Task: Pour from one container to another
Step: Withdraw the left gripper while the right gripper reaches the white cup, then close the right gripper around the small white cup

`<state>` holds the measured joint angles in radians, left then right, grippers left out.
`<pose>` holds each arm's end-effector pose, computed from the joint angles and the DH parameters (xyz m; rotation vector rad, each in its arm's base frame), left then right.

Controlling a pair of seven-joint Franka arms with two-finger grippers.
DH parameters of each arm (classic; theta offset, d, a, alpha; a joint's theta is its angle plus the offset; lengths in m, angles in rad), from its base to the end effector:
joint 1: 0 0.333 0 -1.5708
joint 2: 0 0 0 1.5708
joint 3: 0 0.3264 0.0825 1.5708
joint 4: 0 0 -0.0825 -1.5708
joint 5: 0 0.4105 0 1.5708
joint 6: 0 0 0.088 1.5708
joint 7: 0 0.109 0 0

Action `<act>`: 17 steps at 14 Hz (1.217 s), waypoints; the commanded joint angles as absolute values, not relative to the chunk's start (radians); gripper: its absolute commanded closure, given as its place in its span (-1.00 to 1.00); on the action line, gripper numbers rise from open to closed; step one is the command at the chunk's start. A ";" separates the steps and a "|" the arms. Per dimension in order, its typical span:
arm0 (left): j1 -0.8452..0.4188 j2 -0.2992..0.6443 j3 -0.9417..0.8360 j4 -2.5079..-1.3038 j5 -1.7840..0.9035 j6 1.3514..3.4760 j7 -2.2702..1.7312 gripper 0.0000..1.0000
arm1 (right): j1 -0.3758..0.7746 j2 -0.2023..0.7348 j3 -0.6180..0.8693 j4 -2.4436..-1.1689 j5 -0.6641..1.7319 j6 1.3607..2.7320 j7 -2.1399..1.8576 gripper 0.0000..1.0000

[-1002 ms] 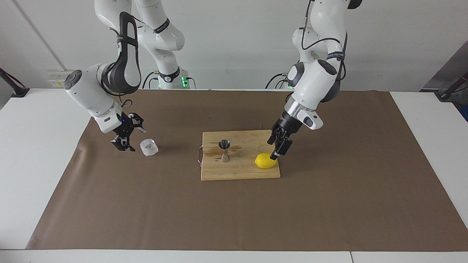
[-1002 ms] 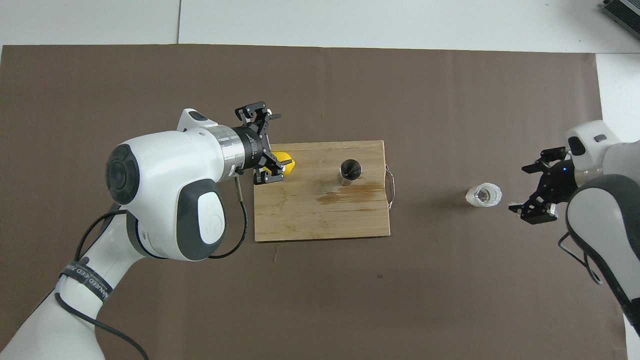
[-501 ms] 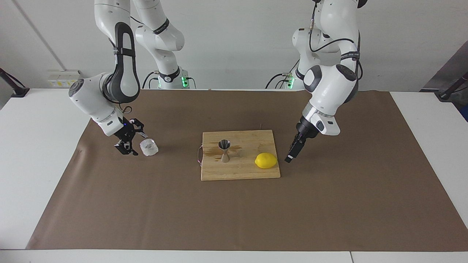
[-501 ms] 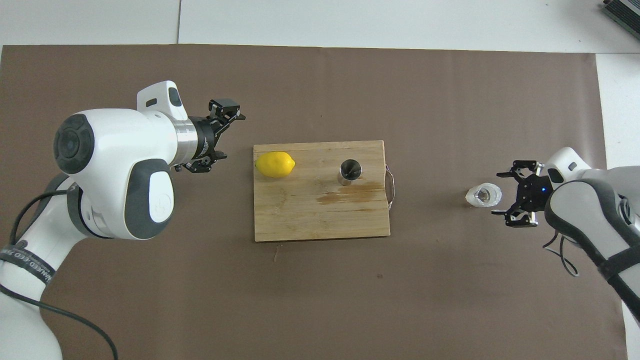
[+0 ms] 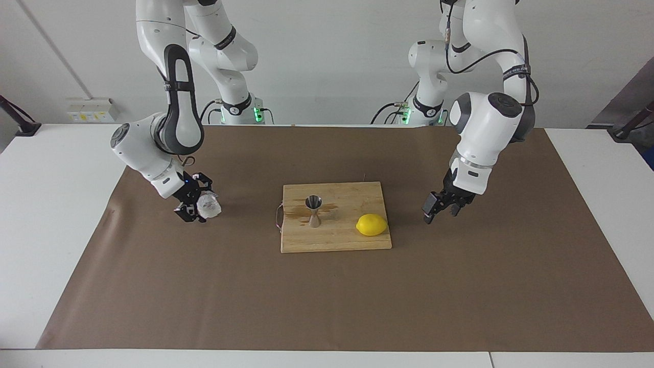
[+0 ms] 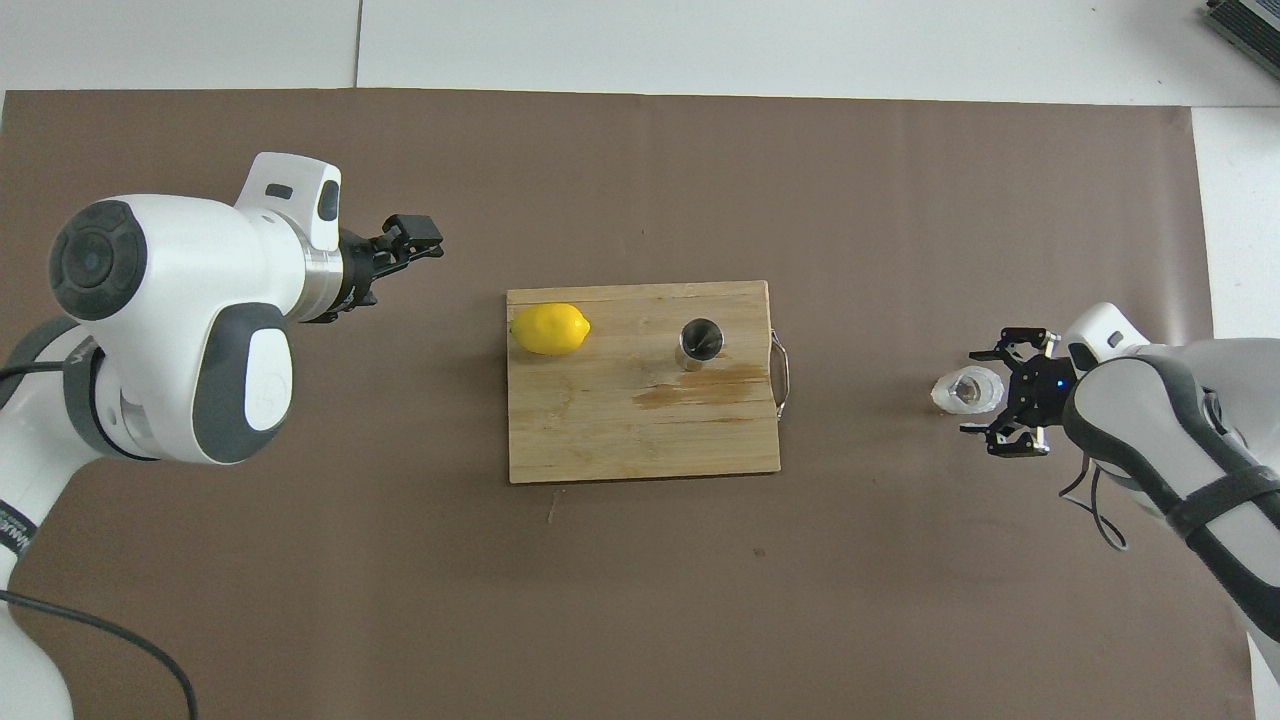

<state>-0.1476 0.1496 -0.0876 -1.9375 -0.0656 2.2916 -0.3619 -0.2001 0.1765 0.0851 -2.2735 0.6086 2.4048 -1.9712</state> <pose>0.6188 -0.1480 0.4241 2.9958 0.2511 0.2658 0.5450 -0.0580 0.2648 -2.1954 -1.8278 -0.4795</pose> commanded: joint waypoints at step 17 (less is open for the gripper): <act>0.107 -0.025 -0.100 -1.666 -0.012 1.709 0.138 -1.00 | -0.222 0.176 0.086 -2.279 0.640 2.431 -2.003 -0.33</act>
